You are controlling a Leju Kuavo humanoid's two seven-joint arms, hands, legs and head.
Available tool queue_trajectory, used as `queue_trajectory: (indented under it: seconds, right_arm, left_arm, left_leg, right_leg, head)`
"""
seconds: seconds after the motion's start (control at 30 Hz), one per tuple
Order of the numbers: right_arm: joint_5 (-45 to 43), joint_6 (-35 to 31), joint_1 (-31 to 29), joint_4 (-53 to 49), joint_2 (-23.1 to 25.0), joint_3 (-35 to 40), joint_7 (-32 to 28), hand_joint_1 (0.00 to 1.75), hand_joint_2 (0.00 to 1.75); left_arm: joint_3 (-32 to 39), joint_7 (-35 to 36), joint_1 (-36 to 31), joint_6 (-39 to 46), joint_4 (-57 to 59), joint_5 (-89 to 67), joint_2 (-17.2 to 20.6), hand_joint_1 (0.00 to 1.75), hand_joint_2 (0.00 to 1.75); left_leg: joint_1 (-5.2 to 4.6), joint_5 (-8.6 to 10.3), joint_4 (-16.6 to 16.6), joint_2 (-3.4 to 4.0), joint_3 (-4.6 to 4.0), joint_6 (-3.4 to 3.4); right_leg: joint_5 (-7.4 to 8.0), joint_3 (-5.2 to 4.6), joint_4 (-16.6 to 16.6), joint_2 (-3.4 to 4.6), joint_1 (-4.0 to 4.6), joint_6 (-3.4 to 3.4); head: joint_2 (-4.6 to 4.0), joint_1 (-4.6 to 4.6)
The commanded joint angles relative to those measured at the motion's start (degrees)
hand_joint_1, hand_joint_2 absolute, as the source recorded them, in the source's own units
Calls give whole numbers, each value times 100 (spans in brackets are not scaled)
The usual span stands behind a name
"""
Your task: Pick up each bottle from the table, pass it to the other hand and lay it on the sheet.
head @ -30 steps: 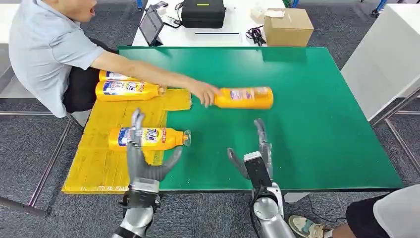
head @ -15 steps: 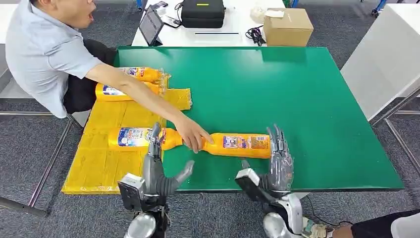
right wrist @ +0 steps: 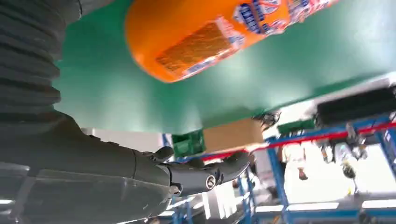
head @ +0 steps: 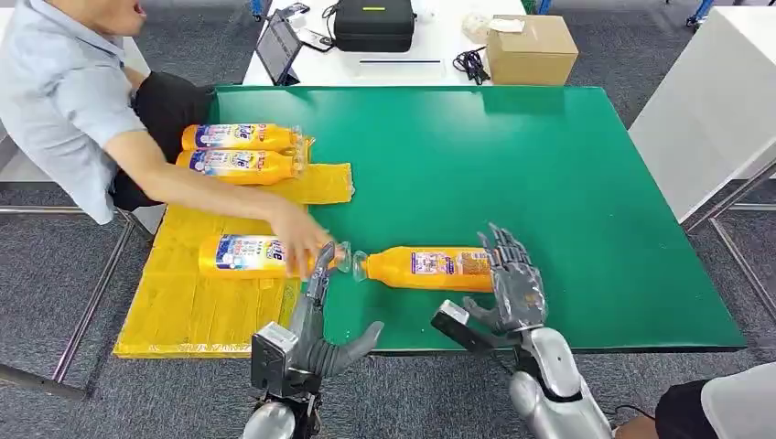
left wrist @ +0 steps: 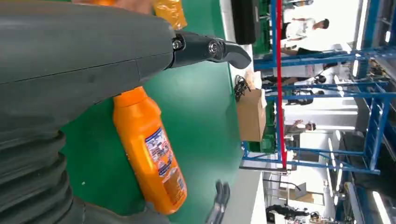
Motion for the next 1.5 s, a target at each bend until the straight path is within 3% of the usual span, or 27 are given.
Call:
queue_trajectory:
  seconds: [0.03, 0.57, 0.83, 1.0, 1.23, 1.5]
  right_arm:
    - [-333, 309, -1435, 1746, 297, 995, -166, 0, 175]
    - [-430, 299, -1399, 1870, 287, 1101, -193, 0, 175]
    - [-304, 402, -1394, 2150, 215, 1416, 35, 0, 175]
    - [-212, 921, -1372, 1729, -71, 1693, 359, 0, 175]
    - [47, 930, -1274, 1350, -424, 1704, 690, 0, 175]
    - [114, 847, -1211, 1327, -482, 1633, 763, 0, 175]
  left_arm:
    - [-266, -11, -423, 174, 420, -155, 103, 0, 175]
    - [-265, 21, -423, 189, 461, -121, 101, 0, 175]
    - [-182, 492, -407, -105, 626, 148, 110, 0, 175]
    - [-137, 713, -265, -377, 501, 170, 161, 0, 175]
    - [38, 771, -133, -352, 401, 14, 162, 0, 175]
    - [83, 752, -64, -281, 326, -36, 175, 0, 175]
  left_leg:
    - [7, -7, -2, 31, 21, -10]
    - [5, -8, 0, 4, 20, -10]
    - [8, -12, -4, 4, 33, -11]
    - [5, -11, -2, 3, 24, -9]
    - [6, -12, 4, -1, 20, -10]
    - [2, -4, -2, -4, 10, -6]
  right_leg:
    - [4, 13, -7, 29, 8, -12]
    - [-5, 21, -5, 6, 6, -13]
    - [-9, 33, -10, 5, 10, -15]
    - [-8, 24, -5, 5, 6, -13]
    - [-10, 22, -2, 2, 8, -14]
    - [-5, 10, -3, 0, 3, -9]
  head:
    - [0, 0]
    - [0, 0]
    - [0, -2]
    - [0, 0]
    - [0, -2]
    - [0, -2]
